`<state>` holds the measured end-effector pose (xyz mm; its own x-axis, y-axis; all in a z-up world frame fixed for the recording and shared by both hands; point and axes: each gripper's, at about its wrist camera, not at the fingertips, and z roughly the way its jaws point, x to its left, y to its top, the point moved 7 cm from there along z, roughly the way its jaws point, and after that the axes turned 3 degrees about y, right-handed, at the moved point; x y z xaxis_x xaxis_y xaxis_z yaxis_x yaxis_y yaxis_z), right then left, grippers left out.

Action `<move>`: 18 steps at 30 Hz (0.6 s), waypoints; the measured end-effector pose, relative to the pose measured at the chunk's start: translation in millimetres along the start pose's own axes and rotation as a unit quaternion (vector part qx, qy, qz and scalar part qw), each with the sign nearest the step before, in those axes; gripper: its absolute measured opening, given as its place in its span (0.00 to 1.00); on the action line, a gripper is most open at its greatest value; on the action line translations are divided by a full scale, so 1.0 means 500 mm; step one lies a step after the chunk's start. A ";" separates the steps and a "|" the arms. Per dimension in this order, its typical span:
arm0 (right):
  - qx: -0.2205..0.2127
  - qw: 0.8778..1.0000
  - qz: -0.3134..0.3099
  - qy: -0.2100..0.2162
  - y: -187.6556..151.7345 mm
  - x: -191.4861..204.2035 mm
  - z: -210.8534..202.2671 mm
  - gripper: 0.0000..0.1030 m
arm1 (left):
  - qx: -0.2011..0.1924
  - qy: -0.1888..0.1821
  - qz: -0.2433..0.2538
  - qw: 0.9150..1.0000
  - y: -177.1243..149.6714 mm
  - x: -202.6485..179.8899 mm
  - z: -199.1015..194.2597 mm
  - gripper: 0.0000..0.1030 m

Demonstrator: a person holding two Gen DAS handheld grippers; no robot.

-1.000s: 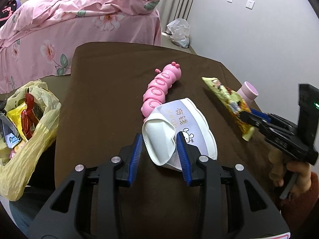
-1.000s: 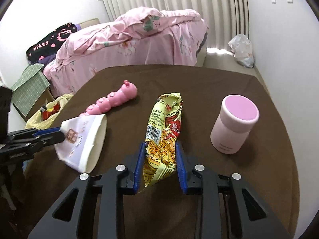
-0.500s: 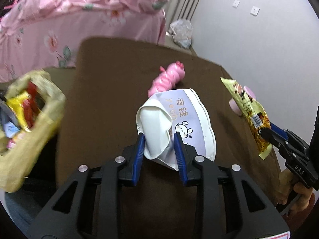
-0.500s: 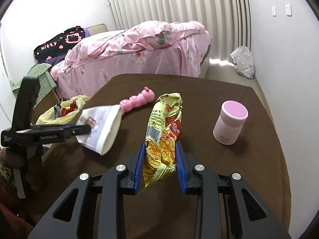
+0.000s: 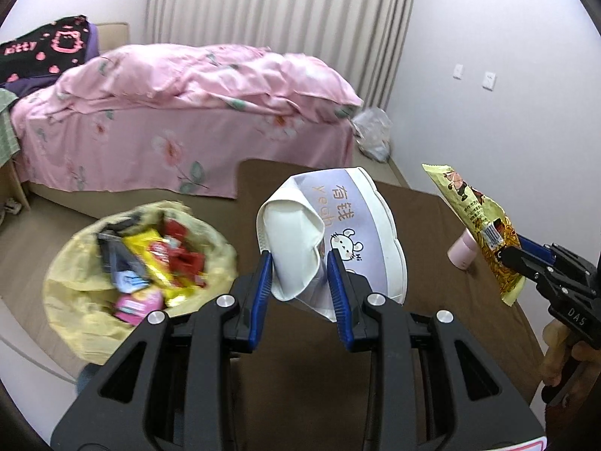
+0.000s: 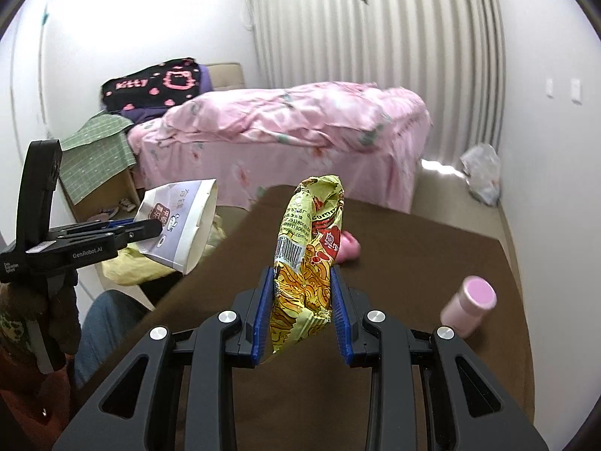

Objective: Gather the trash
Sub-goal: 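Carry the white wrapper and yellow snack bag over the trash bag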

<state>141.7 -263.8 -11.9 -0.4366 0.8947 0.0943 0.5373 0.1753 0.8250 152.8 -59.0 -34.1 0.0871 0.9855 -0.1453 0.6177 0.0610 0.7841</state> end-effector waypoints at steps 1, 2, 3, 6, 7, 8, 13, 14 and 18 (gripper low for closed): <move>0.000 1.000 -0.005 0.004 0.007 0.013 0.006 0.28 | -0.004 0.004 -0.005 1.000 0.001 0.017 -0.008 0.28; -0.001 1.000 -0.011 0.011 0.017 0.030 0.012 0.28 | -0.007 0.006 -0.008 1.000 0.001 0.028 -0.013 0.28; 0.000 1.000 -0.017 0.018 0.026 0.047 0.019 0.28 | -0.010 0.010 -0.014 1.000 0.001 0.046 -0.019 0.28; 0.003 0.999 -0.038 0.037 0.052 0.098 0.043 0.28 | -0.016 0.022 -0.036 0.999 -0.001 0.096 -0.029 0.28; 0.004 0.998 -0.045 0.042 0.059 0.113 0.051 0.28 | -0.017 0.027 -0.043 0.999 -0.002 0.115 -0.031 0.28; 0.006 0.997 -0.055 0.049 0.066 0.132 0.061 0.28 | -0.018 0.030 -0.048 0.998 -0.005 0.125 -0.034 0.28; 0.017 0.992 -0.096 0.079 0.081 0.212 0.113 0.28 | -0.019 0.062 -0.085 0.994 -0.014 0.217 -0.035 0.28; 0.021 0.990 -0.104 0.087 0.083 0.229 0.128 0.28 | -0.019 0.068 -0.091 0.993 -0.015 0.229 -0.033 0.28; 0.033 0.986 -0.122 0.106 0.086 0.266 0.170 0.27 | -0.020 0.106 -0.129 0.986 -0.021 0.300 -0.020 0.28</move>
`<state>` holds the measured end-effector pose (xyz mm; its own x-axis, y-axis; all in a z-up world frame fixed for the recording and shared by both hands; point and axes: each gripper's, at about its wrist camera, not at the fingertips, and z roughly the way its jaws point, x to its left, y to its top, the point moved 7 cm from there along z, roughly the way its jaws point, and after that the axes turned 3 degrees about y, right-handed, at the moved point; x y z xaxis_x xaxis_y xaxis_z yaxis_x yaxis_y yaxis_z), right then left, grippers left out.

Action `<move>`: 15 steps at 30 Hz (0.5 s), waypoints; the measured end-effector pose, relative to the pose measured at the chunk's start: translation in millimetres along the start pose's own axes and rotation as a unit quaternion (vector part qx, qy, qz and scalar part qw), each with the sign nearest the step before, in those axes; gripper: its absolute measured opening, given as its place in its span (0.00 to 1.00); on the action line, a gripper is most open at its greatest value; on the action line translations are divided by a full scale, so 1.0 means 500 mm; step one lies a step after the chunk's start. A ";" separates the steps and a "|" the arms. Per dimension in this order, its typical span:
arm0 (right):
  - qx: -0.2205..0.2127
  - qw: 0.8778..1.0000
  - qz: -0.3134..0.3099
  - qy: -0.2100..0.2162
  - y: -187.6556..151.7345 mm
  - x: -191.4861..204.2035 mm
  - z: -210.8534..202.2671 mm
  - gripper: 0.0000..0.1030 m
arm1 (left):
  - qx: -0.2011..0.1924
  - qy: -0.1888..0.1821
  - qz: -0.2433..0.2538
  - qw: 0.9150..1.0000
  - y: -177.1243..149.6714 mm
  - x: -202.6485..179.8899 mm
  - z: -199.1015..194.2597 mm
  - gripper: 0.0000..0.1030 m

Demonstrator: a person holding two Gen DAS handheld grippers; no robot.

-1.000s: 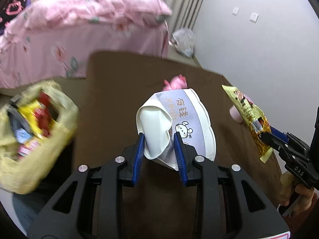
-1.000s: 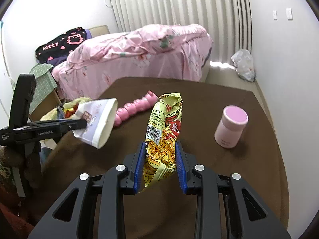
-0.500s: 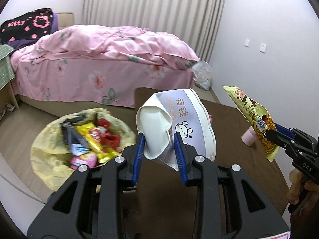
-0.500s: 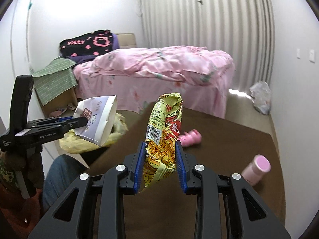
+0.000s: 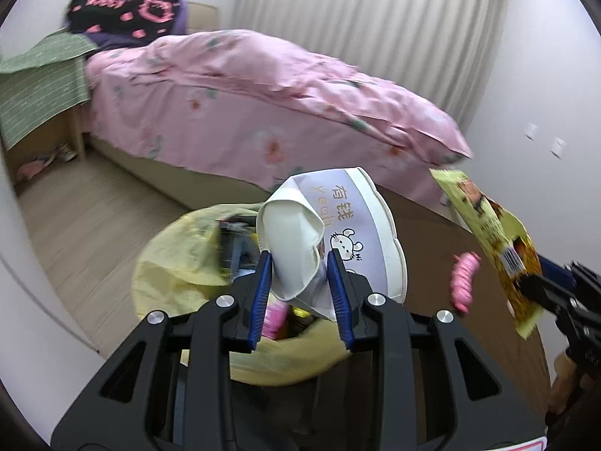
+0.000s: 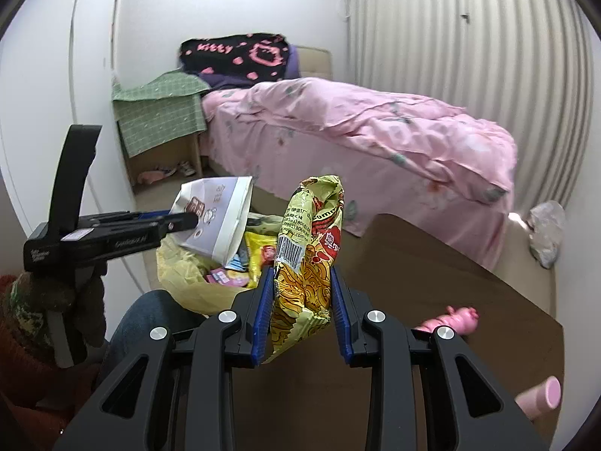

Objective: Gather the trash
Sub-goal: 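Carry the white wrapper and yellow snack bag over the trash bag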

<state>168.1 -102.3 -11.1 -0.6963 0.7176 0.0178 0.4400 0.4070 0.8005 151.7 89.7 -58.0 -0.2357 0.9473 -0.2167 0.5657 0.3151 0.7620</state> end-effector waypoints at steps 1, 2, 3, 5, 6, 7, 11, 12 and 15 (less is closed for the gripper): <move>0.002 1.000 -0.002 0.004 0.002 0.001 0.011 0.27 | -0.002 0.010 -0.007 1.000 0.002 0.014 0.006 0.28; 0.004 1.000 -0.004 0.011 0.007 0.003 0.028 0.27 | -0.005 0.030 -0.020 0.999 0.005 0.038 0.016 0.28; 0.004 1.000 -0.004 0.015 0.010 0.002 0.039 0.28 | -0.006 0.041 -0.028 0.999 0.008 0.053 0.024 0.28; 0.003 1.000 0.000 0.024 0.018 0.000 0.063 0.28 | -0.008 0.068 -0.044 0.997 0.011 0.082 0.042 0.28; 0.003 1.000 0.004 0.030 0.019 -0.004 0.074 0.28 | -0.010 0.080 -0.050 0.995 0.013 0.093 0.053 0.28; 0.004 0.999 0.008 0.036 0.022 -0.007 0.085 0.27 | -0.010 0.086 -0.054 0.995 0.013 0.099 0.063 0.28; 0.016 0.997 0.033 0.072 0.036 -0.021 0.141 0.28 | 0.005 0.108 -0.038 0.993 0.007 0.093 0.133 0.28; 0.022 0.996 0.035 0.080 0.038 -0.024 0.156 0.28 | 0.018 0.109 -0.028 0.993 -0.004 0.087 0.151 0.28; 0.049 0.993 0.032 0.098 0.039 -0.026 0.211 0.28 | 0.061 0.093 -0.001 0.994 -0.046 0.075 0.191 0.21</move>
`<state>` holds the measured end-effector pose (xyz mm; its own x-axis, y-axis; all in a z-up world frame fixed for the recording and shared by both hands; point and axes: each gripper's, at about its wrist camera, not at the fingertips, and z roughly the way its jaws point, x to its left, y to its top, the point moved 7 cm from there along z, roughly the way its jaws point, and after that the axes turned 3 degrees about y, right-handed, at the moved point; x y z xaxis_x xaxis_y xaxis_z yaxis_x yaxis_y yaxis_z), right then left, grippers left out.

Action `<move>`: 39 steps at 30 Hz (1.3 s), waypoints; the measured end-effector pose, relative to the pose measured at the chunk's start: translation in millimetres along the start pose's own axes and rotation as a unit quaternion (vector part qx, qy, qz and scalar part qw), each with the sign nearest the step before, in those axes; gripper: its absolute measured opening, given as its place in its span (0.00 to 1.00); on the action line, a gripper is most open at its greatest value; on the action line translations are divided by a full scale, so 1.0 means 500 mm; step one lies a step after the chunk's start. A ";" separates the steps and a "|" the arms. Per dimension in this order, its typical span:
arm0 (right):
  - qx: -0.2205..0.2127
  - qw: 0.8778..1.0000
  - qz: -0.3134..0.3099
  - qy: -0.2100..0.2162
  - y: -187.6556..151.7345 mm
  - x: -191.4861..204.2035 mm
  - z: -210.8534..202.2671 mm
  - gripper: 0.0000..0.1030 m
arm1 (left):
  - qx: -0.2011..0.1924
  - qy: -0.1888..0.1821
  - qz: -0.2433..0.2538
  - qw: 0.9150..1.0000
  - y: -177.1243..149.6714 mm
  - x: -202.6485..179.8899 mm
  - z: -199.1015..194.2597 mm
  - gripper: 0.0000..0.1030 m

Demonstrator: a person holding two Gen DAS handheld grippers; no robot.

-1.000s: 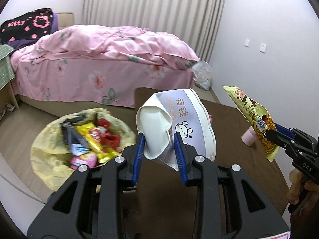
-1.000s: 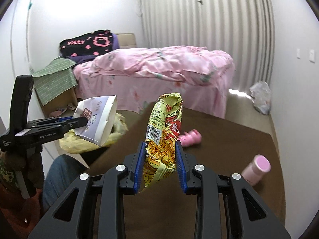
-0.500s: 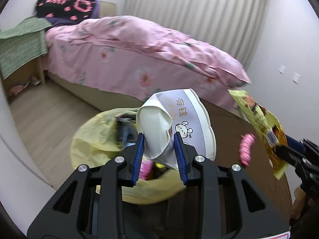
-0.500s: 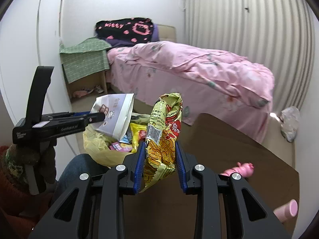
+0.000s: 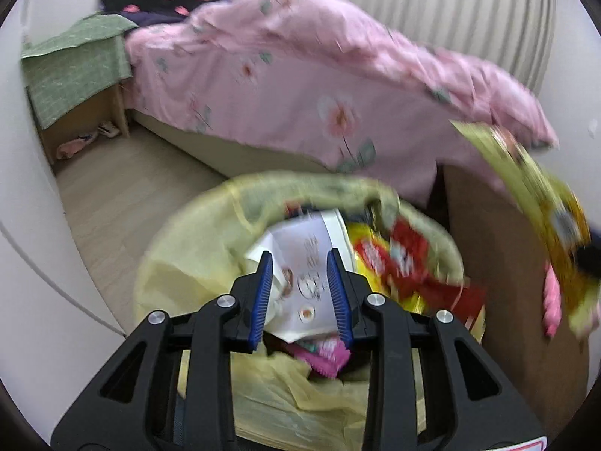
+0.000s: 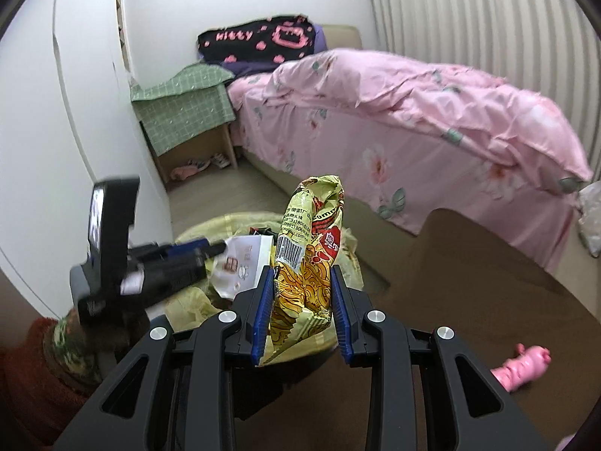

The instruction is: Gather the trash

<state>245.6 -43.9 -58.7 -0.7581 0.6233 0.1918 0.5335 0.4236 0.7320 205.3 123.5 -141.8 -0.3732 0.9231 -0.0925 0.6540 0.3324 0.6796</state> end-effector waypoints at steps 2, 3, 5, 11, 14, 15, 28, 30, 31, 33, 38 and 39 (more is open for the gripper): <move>0.024 1.000 0.001 0.008 -0.003 -0.012 0.045 0.28 | 0.022 -0.019 0.006 1.000 -0.025 -0.008 0.012 0.14; 0.040 0.999 0.003 0.014 -0.006 -0.016 0.074 0.28 | 0.031 -0.027 0.005 0.999 -0.036 -0.007 0.016 0.12; 0.072 0.997 0.003 0.029 -0.015 -0.015 0.127 0.27 | 0.040 -0.035 -0.003 0.999 -0.049 0.000 0.020 0.12; 0.161 0.985 -0.003 0.062 -0.056 0.007 0.260 0.27 | 0.019 -0.030 -0.042 0.998 -0.043 0.029 0.003 0.12; 0.191 0.979 -0.016 0.071 -0.069 0.019 0.286 0.26 | 0.001 -0.018 -0.060 0.998 -0.029 0.044 -0.008 0.12; 0.195 0.978 -0.019 0.072 -0.069 0.021 0.288 0.26 | 0.000 -0.013 -0.064 0.998 -0.025 0.050 -0.006 0.12; 0.190 0.979 -0.019 0.070 -0.083 0.013 0.253 0.26 | 0.034 -0.017 -0.051 0.998 -0.041 0.030 0.041 0.12; 0.180 0.981 -0.019 0.067 -0.080 0.013 0.248 0.26 | 0.030 -0.021 -0.054 0.998 -0.039 0.030 0.031 0.12; 0.174 0.982 -0.020 0.065 -0.078 0.014 0.243 0.28 | 0.027 -0.024 -0.056 0.998 -0.038 0.031 0.025 0.12; 0.155 0.986 -0.027 0.054 -0.073 0.017 0.226 0.28 | 0.022 -0.031 -0.063 0.997 -0.033 0.037 0.009 0.12; 0.122 0.991 -0.025 0.043 -0.070 0.024 0.172 0.42 | 0.013 -0.058 -0.071 0.996 -0.023 0.025 -0.035 0.27; 0.115 0.992 -0.023 0.039 -0.070 0.022 0.158 0.42 | 0.010 -0.061 -0.070 0.996 -0.021 0.020 -0.044 0.29</move>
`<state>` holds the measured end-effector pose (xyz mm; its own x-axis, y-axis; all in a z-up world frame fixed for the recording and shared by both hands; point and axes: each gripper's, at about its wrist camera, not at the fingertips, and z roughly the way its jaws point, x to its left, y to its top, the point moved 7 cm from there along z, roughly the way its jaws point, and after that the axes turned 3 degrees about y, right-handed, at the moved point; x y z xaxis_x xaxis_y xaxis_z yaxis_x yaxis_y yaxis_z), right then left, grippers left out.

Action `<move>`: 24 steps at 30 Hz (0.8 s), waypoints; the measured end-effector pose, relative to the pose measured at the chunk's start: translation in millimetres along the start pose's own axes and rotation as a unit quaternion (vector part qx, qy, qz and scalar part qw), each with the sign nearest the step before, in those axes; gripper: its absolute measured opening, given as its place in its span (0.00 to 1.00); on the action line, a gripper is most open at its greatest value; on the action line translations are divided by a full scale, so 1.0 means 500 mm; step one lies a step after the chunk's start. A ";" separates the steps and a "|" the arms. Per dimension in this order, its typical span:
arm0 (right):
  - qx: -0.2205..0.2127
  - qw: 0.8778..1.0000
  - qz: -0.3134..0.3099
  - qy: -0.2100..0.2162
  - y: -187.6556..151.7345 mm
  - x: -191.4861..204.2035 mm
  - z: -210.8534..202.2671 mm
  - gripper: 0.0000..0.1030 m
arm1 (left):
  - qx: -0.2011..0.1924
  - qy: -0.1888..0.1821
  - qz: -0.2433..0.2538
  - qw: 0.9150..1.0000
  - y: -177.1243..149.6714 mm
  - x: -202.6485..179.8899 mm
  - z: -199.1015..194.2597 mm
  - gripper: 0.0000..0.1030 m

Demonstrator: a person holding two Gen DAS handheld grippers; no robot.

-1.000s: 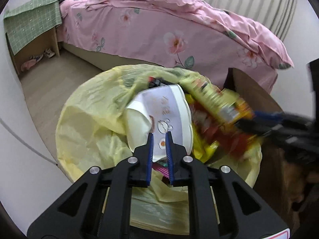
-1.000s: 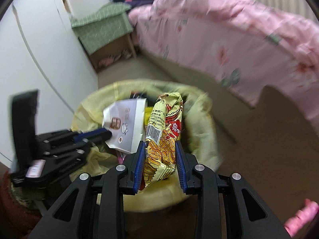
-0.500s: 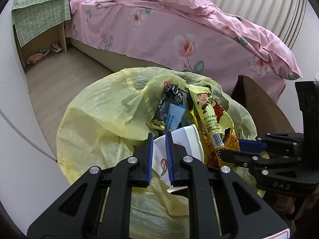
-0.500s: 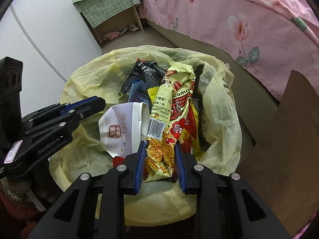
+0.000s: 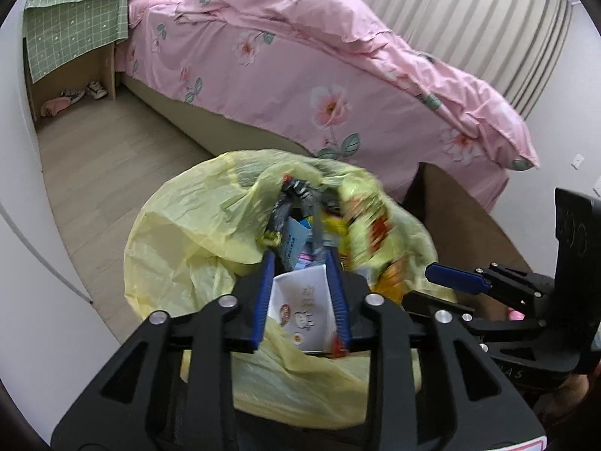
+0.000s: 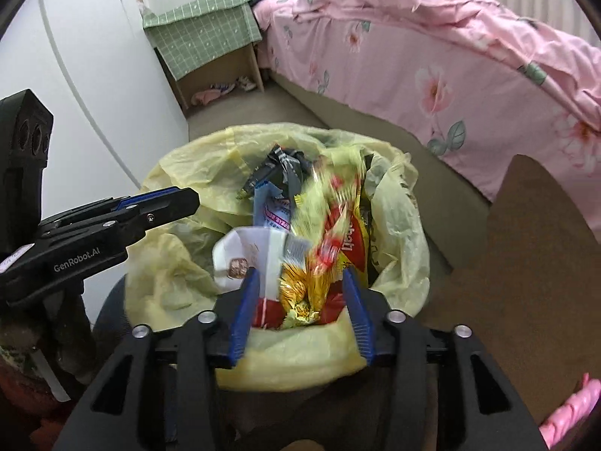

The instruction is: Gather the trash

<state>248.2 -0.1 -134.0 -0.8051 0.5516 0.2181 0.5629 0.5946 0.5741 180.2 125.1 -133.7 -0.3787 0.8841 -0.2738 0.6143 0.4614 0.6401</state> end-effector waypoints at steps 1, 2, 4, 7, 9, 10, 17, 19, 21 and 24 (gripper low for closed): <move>-0.006 1.000 0.003 -0.007 -0.004 0.002 -0.015 0.43 | -0.003 -0.004 0.002 1.000 0.002 -0.006 -0.011 0.32; -0.015 1.000 0.009 -0.018 -0.010 -0.001 -0.035 0.43 | -0.007 -0.009 0.005 1.000 0.003 -0.014 -0.025 0.34; -0.036 0.999 0.021 -0.030 -0.021 -0.002 -0.077 0.43 | -0.015 -0.020 0.011 1.000 0.003 -0.031 -0.056 0.41; -0.071 0.995 0.046 -0.050 -0.052 0.003 -0.163 0.43 | -0.018 -0.039 0.032 0.999 -0.007 -0.063 -0.096 0.56; -0.087 0.992 0.061 -0.064 -0.071 0.011 -0.209 0.43 | -0.015 -0.054 0.059 0.997 -0.030 -0.093 -0.131 0.63; -0.096 0.990 0.072 -0.077 -0.086 0.015 -0.239 0.43 | -0.014 -0.057 0.067 0.996 -0.037 -0.101 -0.140 0.66; -0.141 0.975 0.106 -0.132 -0.177 0.068 -0.370 0.43 | -0.026 -0.052 0.132 0.990 -0.096 -0.157 -0.247 0.69; -0.142 0.973 0.117 -0.142 -0.199 0.083 -0.387 0.47 | -0.029 -0.044 0.151 0.987 -0.109 -0.169 -0.274 0.69; -0.150 0.969 0.123 -0.151 -0.216 0.097 -0.405 0.47 | -0.031 -0.022 0.159 0.987 -0.117 -0.171 -0.289 0.69; -0.153 0.966 0.123 -0.170 -0.230 0.109 -0.418 0.47 | -0.033 -0.004 0.165 0.986 -0.128 -0.172 -0.306 0.68</move>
<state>100.7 -160.7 -23.3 -0.5171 0.8452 0.1353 0.6057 0.2496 0.7556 67.3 8.3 -41.3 -0.1605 0.9858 -0.0486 0.6566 0.1434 0.7405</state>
